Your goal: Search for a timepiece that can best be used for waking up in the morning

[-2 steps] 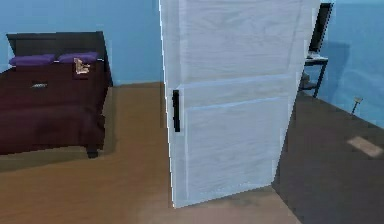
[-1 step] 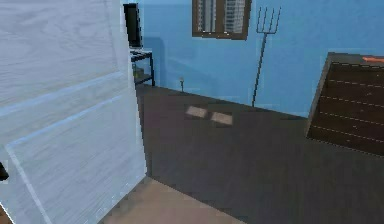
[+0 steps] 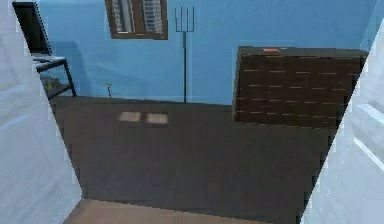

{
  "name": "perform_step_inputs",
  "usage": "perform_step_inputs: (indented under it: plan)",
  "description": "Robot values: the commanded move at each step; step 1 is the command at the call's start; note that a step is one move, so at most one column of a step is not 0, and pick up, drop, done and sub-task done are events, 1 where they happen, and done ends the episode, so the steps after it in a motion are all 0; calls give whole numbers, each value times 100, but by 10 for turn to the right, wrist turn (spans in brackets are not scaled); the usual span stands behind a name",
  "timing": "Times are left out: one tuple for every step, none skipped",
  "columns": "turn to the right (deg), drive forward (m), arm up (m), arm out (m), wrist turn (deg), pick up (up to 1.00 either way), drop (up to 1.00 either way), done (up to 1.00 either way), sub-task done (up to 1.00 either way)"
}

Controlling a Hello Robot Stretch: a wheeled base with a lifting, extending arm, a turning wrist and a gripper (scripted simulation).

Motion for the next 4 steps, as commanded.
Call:
perform_step_inputs:
  plan:
    - [0, 20, 0, 0, 0, 0, 0, 0, 0]
    - [450, 0, 0, 0, 0, 0, 0, 0, 0]
    - [450, 0, 0, 0, 0, 0, 0, 0, 0]
    - [450, 0, 0, 0, 0, 0, 0, 0, 0]
